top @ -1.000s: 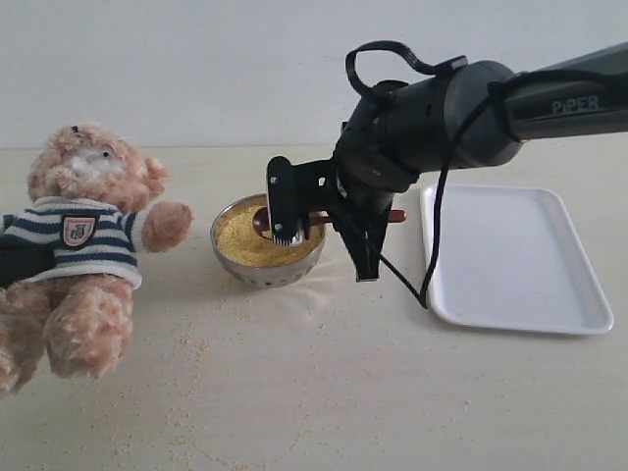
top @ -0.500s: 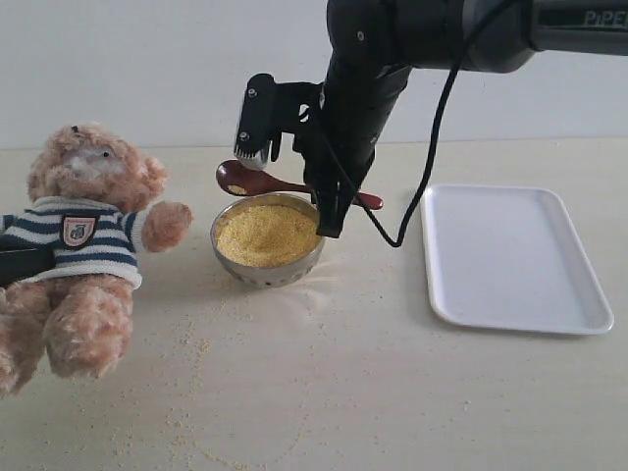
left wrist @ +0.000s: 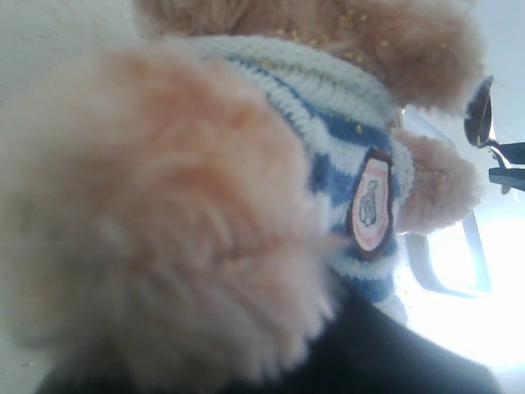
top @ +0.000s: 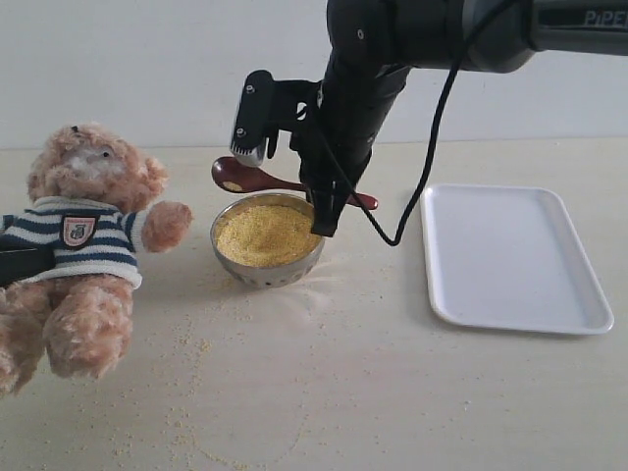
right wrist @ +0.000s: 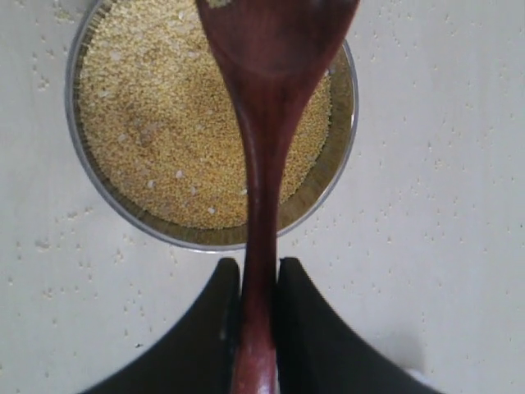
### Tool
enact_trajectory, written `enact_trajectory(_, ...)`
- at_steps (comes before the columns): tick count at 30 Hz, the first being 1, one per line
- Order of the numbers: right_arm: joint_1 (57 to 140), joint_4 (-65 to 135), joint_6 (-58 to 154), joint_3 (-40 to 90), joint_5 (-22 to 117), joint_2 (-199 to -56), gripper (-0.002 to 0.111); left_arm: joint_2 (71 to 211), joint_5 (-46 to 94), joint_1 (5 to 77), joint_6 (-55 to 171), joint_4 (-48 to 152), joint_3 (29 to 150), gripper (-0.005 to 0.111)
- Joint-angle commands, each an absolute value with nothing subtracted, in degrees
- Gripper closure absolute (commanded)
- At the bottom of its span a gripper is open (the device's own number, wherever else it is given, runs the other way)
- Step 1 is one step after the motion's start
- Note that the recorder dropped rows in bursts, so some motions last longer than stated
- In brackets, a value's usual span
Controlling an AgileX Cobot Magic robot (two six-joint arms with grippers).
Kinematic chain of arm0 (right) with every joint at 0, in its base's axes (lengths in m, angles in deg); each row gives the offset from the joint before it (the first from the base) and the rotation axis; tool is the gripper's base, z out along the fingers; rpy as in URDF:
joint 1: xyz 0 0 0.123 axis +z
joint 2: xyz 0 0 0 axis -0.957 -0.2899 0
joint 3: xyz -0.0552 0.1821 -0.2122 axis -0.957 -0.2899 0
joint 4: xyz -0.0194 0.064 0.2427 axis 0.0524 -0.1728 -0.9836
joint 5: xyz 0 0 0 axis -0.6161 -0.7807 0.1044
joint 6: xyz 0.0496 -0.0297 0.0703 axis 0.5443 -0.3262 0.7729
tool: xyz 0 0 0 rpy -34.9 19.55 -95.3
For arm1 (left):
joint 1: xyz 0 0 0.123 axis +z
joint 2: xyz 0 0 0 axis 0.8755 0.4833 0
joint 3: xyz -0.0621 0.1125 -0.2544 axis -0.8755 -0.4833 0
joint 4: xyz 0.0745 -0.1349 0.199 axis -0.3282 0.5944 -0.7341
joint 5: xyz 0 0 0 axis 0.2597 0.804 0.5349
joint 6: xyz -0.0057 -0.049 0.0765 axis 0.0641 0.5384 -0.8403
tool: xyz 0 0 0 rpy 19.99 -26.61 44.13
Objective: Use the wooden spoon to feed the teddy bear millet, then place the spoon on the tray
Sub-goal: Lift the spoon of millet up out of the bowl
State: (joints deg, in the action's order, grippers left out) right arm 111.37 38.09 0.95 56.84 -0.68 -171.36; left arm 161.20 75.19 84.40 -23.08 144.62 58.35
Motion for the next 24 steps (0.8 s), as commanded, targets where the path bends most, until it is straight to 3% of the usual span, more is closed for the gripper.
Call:
enact_trajectory(1,110.9,37.9,1.0,57.3,-0.1,-170.5,0.108,161.1,76.2,84.5,-23.3,145.6,58.4,0.102)
enact_trajectory(24,113.5,38.8,10.0,62.9,-1.6,-170.7,0.108,163.7,80.0,82.6,-14.6,146.3,51.9,0.102)
